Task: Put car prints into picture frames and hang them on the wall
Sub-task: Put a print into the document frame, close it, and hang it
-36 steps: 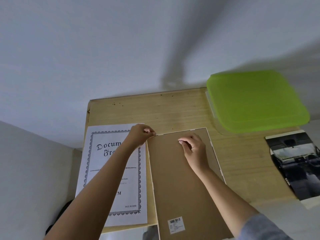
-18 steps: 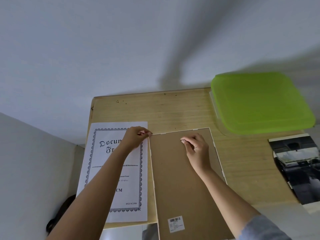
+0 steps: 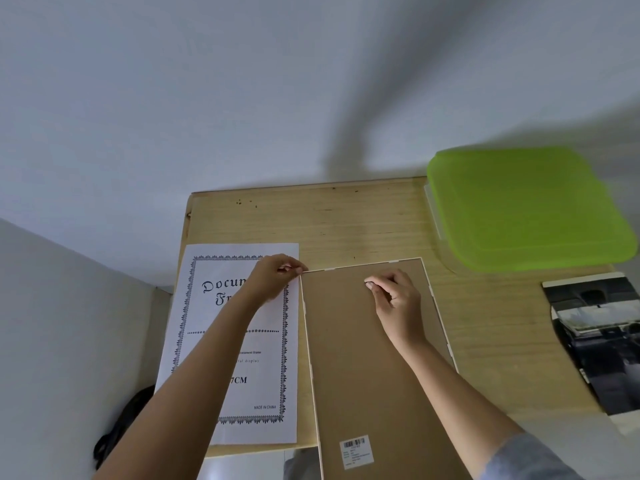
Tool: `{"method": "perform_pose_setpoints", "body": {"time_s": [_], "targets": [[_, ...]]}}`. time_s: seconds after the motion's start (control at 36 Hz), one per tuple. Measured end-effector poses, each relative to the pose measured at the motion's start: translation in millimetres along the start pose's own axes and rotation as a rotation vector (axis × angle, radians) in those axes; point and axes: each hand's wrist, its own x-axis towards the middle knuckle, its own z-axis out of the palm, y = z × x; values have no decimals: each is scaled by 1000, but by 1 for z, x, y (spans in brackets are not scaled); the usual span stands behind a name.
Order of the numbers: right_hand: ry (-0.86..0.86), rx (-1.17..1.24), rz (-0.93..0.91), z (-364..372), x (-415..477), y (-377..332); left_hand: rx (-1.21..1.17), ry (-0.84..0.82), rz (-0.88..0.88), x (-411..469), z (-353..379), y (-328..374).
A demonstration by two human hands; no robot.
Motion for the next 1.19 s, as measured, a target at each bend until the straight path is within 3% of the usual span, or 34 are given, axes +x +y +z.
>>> {"method": "perform_pose_setpoints", "body": {"time_s": [0.67,1.19], "targets": [[47,3,-65,-6,2,-7,-43,139,46,-4,12,-6],[42,-6,-63,-6,13,-12,71,194,72,5,10,1]]}}
